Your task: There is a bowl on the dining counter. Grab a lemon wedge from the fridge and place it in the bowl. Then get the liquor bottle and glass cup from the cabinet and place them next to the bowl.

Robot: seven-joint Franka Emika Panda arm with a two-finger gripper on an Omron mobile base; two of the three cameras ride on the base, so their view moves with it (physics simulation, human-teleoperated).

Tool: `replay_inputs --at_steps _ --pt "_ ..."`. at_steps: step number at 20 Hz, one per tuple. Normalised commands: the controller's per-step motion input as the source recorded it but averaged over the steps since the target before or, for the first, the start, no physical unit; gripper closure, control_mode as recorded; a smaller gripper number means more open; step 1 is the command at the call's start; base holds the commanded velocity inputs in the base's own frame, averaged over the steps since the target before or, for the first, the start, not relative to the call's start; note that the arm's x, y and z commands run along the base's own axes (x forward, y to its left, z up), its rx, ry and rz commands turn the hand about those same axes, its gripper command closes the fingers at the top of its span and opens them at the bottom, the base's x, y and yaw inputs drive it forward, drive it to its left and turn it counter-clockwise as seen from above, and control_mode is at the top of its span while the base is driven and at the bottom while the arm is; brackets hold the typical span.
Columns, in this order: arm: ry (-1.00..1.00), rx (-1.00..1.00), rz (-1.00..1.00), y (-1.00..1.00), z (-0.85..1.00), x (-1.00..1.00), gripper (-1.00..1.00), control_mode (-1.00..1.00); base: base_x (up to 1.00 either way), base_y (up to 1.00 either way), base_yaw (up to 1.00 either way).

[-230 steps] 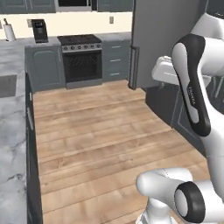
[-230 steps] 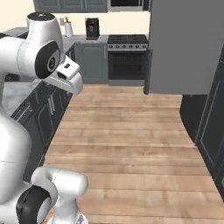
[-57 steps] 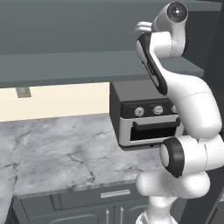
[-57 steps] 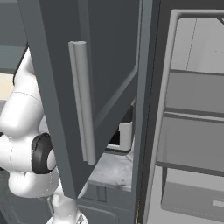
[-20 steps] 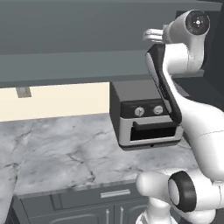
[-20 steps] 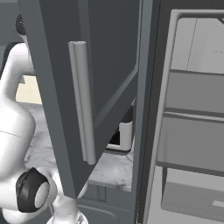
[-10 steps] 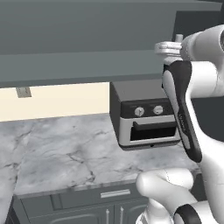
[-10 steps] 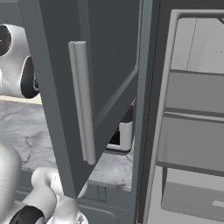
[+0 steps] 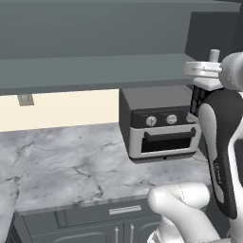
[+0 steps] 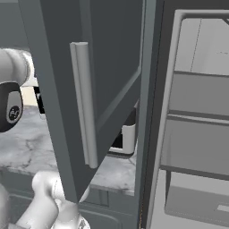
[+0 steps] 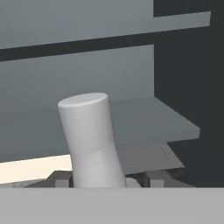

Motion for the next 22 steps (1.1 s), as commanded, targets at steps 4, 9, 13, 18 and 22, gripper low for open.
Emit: replay_inputs --at_steps 4,9,13,18,22 --pt "0.02 0.00 0.00 0.00 -0.02 -0.57 1.00 -1.00 0.00 0.00 0.00" --pt "0.00 0.00 0.00 0.00 0.00 -0.14 1.00 1.00 -0.76 0.00 0.00" --pt "0.00 0.00 0.00 0.00 0.00 0.00 1.00 1.00 -1.00 0.00 -0.04" --pt "0.00 0.00 0.00 0.00 0.00 0.00 1.00 1.00 -1.00 0.00 -0.14" --pt "0.00 0.00 0.00 0.00 0.00 0.00 1.00 1.00 -1.00 -0.14 -0.33"
